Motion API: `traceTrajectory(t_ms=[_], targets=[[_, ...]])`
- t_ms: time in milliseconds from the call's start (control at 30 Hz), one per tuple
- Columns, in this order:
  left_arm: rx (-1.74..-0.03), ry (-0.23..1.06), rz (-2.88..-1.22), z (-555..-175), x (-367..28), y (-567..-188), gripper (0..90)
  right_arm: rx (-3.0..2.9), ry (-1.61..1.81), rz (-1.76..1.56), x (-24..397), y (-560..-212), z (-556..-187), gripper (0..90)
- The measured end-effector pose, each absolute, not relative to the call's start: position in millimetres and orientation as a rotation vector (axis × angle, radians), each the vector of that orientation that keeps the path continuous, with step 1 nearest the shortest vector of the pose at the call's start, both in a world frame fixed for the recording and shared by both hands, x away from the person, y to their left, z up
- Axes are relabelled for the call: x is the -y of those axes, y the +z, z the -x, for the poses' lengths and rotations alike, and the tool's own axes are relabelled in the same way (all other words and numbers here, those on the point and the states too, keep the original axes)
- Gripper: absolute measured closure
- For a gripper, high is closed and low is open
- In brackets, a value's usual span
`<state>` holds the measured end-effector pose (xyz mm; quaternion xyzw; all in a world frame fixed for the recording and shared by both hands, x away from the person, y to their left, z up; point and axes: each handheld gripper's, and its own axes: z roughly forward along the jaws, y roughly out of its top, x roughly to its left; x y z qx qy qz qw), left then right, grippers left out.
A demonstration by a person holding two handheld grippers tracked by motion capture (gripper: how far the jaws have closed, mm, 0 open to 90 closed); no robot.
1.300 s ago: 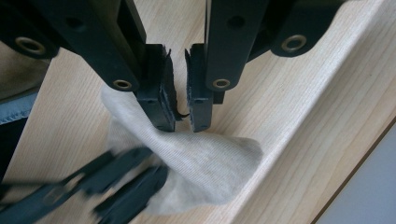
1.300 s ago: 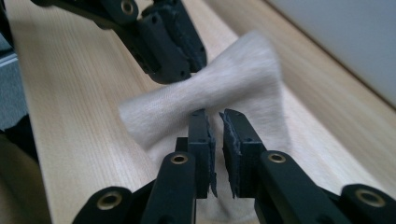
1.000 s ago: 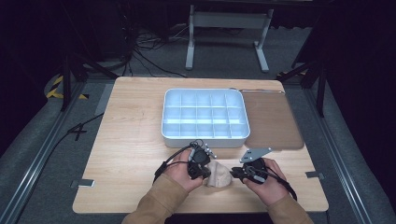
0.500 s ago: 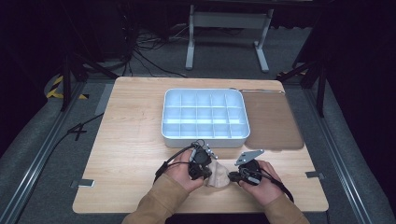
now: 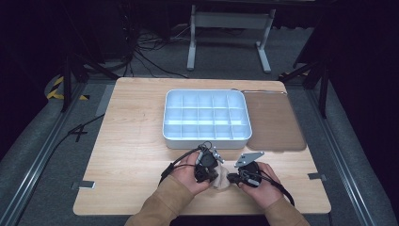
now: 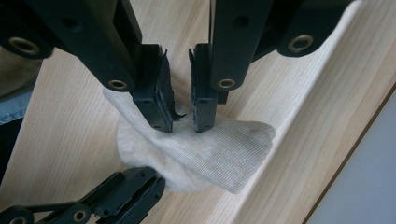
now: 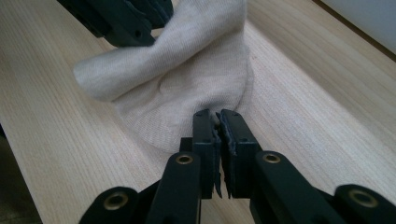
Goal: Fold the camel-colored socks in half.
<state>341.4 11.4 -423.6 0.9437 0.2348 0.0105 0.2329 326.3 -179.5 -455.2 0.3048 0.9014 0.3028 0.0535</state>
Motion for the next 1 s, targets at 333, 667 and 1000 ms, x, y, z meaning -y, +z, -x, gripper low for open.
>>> traceTrajectory(t_ms=[333, 667, 1000], targets=[[-0.586, 0.025, -2.597, -341.9, -0.4, -427.8, 77.8, -2.735, 0.929, -0.931, 181.3, -457.6, -325.2, 84.9], [-0.517, 0.036, -2.595, -341.0, 4.6, -434.9, 78.0, -2.739, 0.921, -0.941, 181.5, -458.4, -325.3, 84.6], [-0.560, 0.008, -2.573, -341.6, 2.4, -437.9, 77.7, -2.732, 0.945, -0.969, 187.8, -452.8, -326.9, 83.6]])
